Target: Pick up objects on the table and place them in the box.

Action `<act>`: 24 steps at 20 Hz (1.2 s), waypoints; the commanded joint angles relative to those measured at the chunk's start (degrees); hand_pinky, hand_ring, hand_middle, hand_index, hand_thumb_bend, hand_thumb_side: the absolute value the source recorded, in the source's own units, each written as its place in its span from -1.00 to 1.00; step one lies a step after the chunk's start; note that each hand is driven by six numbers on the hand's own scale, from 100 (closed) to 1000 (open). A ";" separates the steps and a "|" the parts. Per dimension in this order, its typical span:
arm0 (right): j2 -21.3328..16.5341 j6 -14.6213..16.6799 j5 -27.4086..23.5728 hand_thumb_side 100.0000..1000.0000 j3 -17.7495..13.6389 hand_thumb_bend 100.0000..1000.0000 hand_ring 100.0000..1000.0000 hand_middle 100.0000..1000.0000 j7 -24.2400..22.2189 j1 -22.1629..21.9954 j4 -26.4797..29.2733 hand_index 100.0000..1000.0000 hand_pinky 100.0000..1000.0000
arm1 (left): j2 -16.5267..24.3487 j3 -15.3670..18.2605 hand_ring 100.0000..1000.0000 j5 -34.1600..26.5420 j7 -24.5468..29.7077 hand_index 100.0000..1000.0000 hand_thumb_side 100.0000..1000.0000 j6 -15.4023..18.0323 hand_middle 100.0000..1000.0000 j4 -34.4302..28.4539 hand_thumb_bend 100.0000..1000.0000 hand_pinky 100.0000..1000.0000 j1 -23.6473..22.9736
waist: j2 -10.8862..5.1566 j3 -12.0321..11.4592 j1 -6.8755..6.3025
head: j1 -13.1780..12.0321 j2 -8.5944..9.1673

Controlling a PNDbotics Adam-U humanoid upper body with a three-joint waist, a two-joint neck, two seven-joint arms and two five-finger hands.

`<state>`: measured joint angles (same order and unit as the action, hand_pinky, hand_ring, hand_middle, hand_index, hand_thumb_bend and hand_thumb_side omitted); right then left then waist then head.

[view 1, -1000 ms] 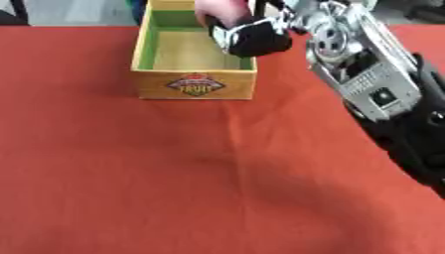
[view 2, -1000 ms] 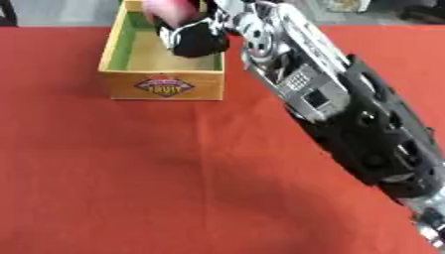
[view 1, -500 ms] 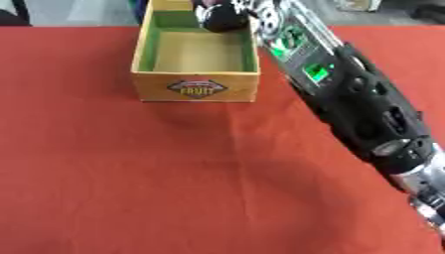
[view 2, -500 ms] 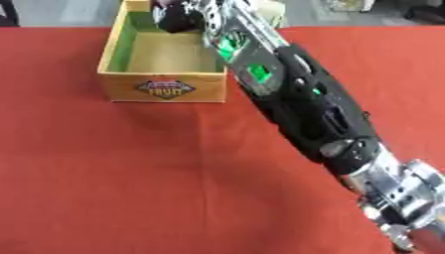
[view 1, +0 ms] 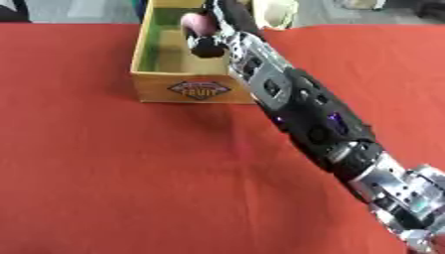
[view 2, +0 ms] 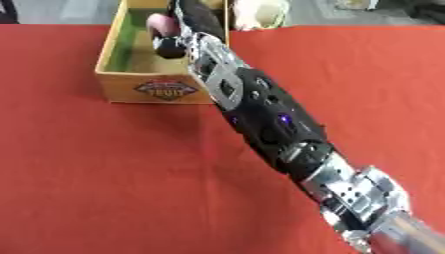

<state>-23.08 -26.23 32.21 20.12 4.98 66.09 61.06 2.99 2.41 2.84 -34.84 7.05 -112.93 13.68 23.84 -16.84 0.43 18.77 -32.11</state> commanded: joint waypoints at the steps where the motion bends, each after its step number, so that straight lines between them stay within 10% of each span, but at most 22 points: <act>1: 0.04 0.47 2.57 -0.81 -0.78 -1.00 0.36 0.08 -2.04 1.37 -1.30 0.43 -0.03 | 0.34 -0.09 -0.12 -0.16 0.27 -0.12 0.27 0.09 -0.39 -1.09 -1.00 -0.19 0.55 | -1.17 -0.09 -0.26 | 0.25 0.74; 6: -0.15 0.12 5.10 0.02 -0.97 -1.00 0.57 0.48 -6.64 1.77 -0.61 0.78 0.16 | 0.39 -0.05 -0.12 -0.07 0.31 -0.12 0.28 0.07 -0.38 -1.06 -1.00 -0.19 0.56 | -1.44 0.10 -0.20 | 0.26 0.69; 8: -0.24 -0.11 5.92 0.33 -0.98 -0.17 0.64 0.58 -8.11 1.94 0.10 0.92 0.22 | 0.40 -0.08 -0.12 -0.05 0.41 -0.12 0.29 0.04 -0.38 -1.03 -1.00 -0.19 0.54 | -1.56 0.15 -0.19 | 0.29 0.61; 10: -0.44 -0.07 6.25 0.44 -1.05 0.03 0.69 0.62 -9.16 2.14 1.36 1.00 0.26 | 0.42 -0.06 -0.12 -0.02 0.47 -0.12 0.29 0.03 -0.38 -1.00 -1.00 -0.19 0.48 | -1.67 0.28 -0.20 | 0.23 0.44; 17: -2.52 -2.11 5.08 0.31 -1.29 -0.11 0.68 0.58 -8.89 2.68 7.88 0.96 0.24 | 0.61 0.09 -0.12 0.15 0.52 -0.12 0.29 0.06 -0.38 -0.87 -1.00 -0.19 0.24 | -2.51 1.35 -0.15 | -0.04 -0.34; 24: -9.79 -6.30 -7.48 0.16 -2.98 -0.93 0.56 0.42 -7.65 -1.30 29.58 0.77 0.11 | 0.90 0.55 -0.12 0.67 0.06 -0.11 0.29 0.10 -0.38 -0.89 -1.00 -0.19 0.02 | -3.83 3.16 -0.03 | -0.90 -1.26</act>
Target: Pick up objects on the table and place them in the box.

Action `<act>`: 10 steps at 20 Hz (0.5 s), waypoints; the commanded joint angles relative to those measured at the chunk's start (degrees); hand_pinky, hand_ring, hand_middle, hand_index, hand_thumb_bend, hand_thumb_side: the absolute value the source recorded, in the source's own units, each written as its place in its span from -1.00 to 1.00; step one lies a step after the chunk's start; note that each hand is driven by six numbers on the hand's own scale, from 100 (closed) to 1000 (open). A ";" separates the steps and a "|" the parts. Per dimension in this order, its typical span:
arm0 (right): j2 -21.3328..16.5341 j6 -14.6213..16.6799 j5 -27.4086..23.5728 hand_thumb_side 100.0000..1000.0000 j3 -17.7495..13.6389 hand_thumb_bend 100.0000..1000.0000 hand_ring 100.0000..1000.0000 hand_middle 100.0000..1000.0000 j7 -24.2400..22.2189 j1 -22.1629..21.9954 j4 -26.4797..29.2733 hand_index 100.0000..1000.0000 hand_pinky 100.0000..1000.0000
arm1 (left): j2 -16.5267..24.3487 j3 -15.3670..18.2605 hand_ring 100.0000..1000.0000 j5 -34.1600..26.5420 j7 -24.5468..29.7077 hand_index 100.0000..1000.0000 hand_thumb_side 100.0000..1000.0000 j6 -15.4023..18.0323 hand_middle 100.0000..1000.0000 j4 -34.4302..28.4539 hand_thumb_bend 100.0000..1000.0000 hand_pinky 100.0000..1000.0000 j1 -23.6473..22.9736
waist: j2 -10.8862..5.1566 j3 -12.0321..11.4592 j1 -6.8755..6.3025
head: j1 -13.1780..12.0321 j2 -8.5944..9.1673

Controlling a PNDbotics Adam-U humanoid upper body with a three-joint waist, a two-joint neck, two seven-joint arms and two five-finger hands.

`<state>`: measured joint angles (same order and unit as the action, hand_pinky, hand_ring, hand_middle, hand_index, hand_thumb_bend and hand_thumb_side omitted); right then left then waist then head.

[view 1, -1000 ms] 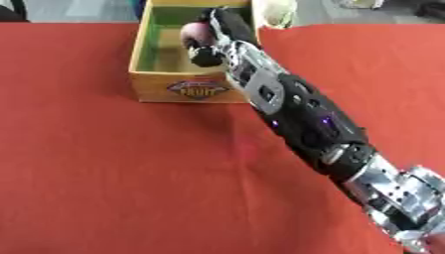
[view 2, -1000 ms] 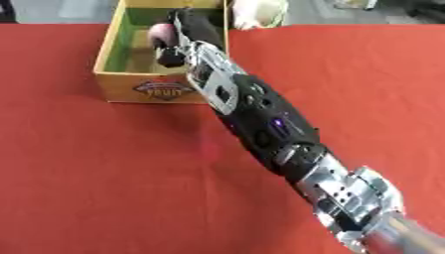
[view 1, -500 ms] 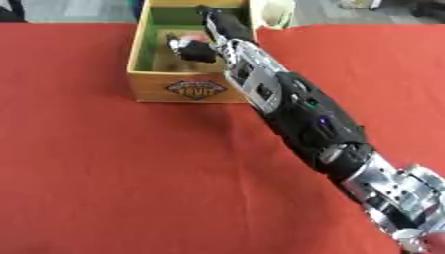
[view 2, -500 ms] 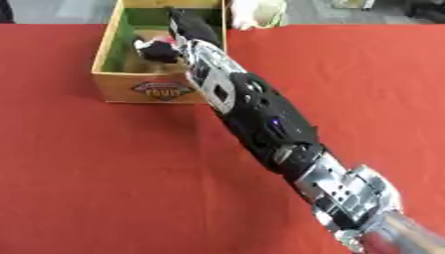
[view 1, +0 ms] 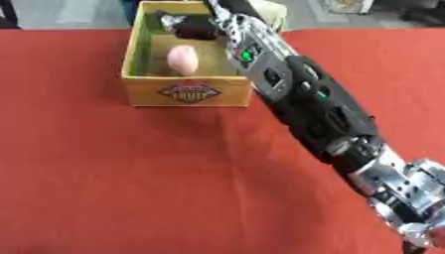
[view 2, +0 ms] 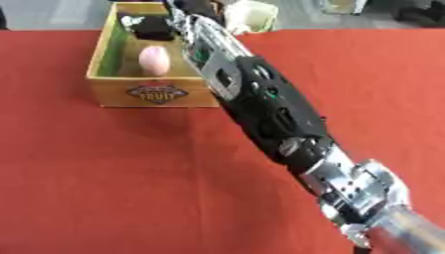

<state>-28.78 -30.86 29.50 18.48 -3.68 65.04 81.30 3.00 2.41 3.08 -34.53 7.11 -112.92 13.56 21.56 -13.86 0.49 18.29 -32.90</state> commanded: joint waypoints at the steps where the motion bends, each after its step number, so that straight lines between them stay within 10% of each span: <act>1: -5.47 -2.62 -7.24 0.12 -1.85 -1.00 0.55 0.38 1.63 -1.54 13.63 0.73 0.09 | 0.93 0.58 -0.12 0.51 -0.32 -0.11 0.28 0.06 -0.38 -0.91 -1.00 -0.19 0.18 | -1.68 0.44 -0.04 | -0.62 -0.50; 5: -10.45 -5.24 -16.45 0.16 -5.85 -1.00 0.51 0.34 4.81 -8.52 29.85 0.68 0.06 | 1.06 0.84 -0.12 0.90 -0.66 -0.11 0.29 0.09 -0.38 -1.01 -1.00 -0.19 0.32 | -2.26 1.72 -0.04 | -1.65 -0.87; 10: -11.39 5.49 -26.32 -0.09 -10.87 -1.00 0.49 0.29 12.98 -17.27 33.19 0.65 0.03 | 0.95 1.12 -0.12 1.13 -1.03 -0.11 0.29 0.11 -0.37 -1.14 -1.00 -0.19 0.61 | -2.56 3.42 -0.38 | -3.00 -0.98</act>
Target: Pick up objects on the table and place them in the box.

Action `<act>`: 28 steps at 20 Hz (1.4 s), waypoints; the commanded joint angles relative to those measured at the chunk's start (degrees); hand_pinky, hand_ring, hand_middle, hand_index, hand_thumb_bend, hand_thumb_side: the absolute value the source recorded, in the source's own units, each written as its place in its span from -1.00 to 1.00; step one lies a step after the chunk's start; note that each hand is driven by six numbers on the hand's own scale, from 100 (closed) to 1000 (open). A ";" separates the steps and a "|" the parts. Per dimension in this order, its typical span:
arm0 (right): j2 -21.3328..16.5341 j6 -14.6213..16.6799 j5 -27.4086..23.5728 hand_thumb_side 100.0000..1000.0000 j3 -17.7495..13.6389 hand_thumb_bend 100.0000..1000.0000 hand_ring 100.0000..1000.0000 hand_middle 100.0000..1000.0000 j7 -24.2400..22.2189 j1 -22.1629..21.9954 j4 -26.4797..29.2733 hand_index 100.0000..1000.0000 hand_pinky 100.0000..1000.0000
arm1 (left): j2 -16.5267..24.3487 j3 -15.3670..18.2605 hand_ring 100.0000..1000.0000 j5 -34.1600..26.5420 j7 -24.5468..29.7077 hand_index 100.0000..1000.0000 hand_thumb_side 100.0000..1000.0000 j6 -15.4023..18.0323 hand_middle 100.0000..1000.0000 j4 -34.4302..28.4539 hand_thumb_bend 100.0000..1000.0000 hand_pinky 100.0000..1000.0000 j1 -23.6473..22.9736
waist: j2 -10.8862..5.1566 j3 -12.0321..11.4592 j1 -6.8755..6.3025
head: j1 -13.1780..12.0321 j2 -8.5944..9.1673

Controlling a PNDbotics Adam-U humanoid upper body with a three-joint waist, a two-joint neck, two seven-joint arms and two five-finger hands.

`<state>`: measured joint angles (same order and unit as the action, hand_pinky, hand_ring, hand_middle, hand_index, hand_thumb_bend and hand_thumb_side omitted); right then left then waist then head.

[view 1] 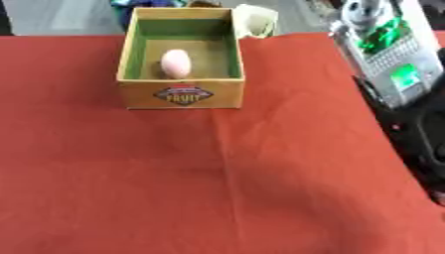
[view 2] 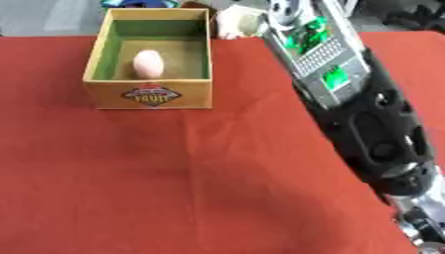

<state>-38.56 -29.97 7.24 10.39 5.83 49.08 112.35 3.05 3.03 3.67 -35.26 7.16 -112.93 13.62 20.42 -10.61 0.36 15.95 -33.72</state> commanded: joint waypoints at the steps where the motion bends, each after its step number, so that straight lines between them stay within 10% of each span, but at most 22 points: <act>1: -1.61 7.18 -5.19 -0.04 -3.61 -1.00 0.49 0.29 5.08 -3.20 2.20 0.63 0.03 | 0.89 0.55 -0.12 0.60 -0.35 -0.11 0.29 0.05 -0.37 -1.16 -1.00 -0.19 0.62 | -1.43 0.42 -0.34 | -0.88 -0.10; 15: 3.51 38.78 -10.50 0.16 -7.64 -1.00 0.43 0.24 10.36 -29.93 2.24 0.65 0.11 | 0.52 1.59 -0.12 1.23 -1.61 -0.11 0.29 -0.12 -0.37 -1.60 -1.00 -0.19 1.00 | -0.71 1.92 -1.60 | -2.66 0.10; 28: 11.32 41.95 -7.05 0.09 -9.10 -1.00 0.18 0.06 12.84 -38.95 2.24 0.42 -0.12 | 0.54 2.05 -0.12 1.75 -2.26 -0.11 0.29 0.07 -0.37 -1.66 -1.00 -0.20 1.41 | -0.88 2.14 -1.96 | -3.17 0.45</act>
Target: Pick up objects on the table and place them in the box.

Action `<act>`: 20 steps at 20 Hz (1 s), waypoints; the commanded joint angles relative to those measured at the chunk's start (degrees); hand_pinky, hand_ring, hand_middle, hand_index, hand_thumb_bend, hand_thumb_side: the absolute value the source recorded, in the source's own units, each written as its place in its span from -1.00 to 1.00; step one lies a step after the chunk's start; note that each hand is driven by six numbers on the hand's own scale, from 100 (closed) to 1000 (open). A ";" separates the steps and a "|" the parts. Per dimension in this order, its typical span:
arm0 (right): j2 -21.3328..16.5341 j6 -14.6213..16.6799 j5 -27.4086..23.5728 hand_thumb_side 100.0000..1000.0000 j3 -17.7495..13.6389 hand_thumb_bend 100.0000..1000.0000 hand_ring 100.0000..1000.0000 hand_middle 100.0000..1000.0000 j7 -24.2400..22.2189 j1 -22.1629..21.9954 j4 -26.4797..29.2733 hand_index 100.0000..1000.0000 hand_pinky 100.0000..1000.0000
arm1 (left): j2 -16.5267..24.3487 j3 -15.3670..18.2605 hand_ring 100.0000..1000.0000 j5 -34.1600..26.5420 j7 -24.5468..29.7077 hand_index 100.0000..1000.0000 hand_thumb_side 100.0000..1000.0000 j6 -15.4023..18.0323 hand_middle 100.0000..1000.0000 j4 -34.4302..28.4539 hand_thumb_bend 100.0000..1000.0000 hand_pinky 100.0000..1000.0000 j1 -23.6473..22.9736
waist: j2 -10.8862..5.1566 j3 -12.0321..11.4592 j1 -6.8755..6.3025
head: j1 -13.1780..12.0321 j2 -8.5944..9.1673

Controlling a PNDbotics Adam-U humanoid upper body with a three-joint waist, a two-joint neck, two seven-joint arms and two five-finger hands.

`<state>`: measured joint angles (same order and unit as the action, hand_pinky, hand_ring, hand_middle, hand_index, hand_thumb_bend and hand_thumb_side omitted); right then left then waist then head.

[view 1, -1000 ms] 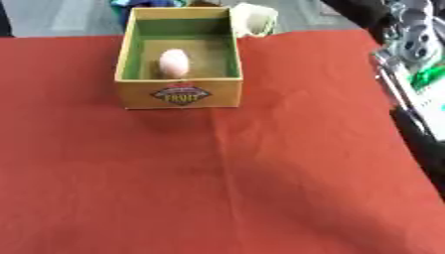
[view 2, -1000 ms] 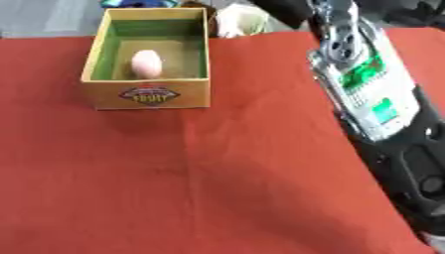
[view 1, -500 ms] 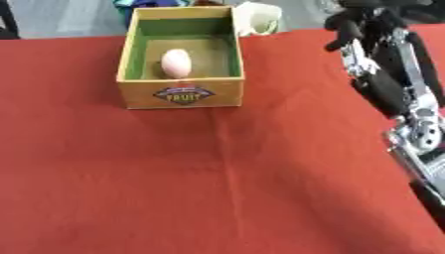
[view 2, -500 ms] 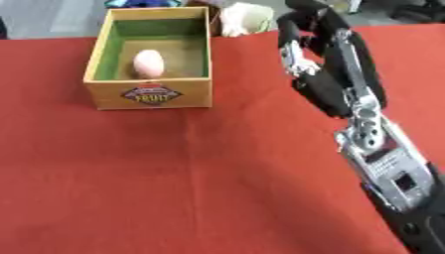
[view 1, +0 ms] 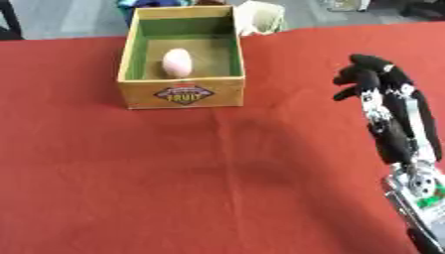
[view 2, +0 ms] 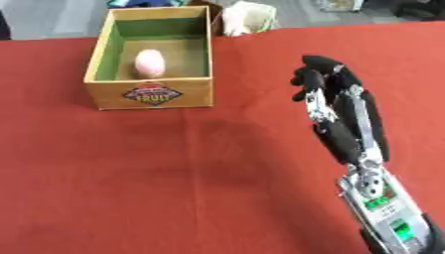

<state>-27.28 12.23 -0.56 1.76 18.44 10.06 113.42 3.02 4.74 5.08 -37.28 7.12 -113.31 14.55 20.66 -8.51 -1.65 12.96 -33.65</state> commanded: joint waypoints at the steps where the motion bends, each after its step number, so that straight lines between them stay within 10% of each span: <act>1: 0.32 -0.62 0.64 0.07 -0.43 -1.00 0.18 0.05 0.29 -0.05 1.18 0.40 -0.12 | 0.58 0.34 -0.12 0.37 -0.26 -0.11 0.29 0.12 -0.37 -1.28 -1.00 -0.20 0.48 | -1.16 0.03 0.05 | -0.22 0.33; 20: 3.24 -8.23 -1.27 -0.08 0.49 -1.00 0.11 -0.06 -0.22 0.69 1.18 0.31 -0.19 | 0.56 0.34 -0.12 0.56 -0.48 -0.11 0.29 -0.01 -0.38 -1.28 -1.00 -0.20 0.62 | -1.03 -0.13 -0.14 | -2.01 0.01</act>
<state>-23.64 4.43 -1.65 2.21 18.26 10.13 113.42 3.02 4.77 5.60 -37.54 7.11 -113.31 14.66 20.54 -8.56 -1.78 11.36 -33.65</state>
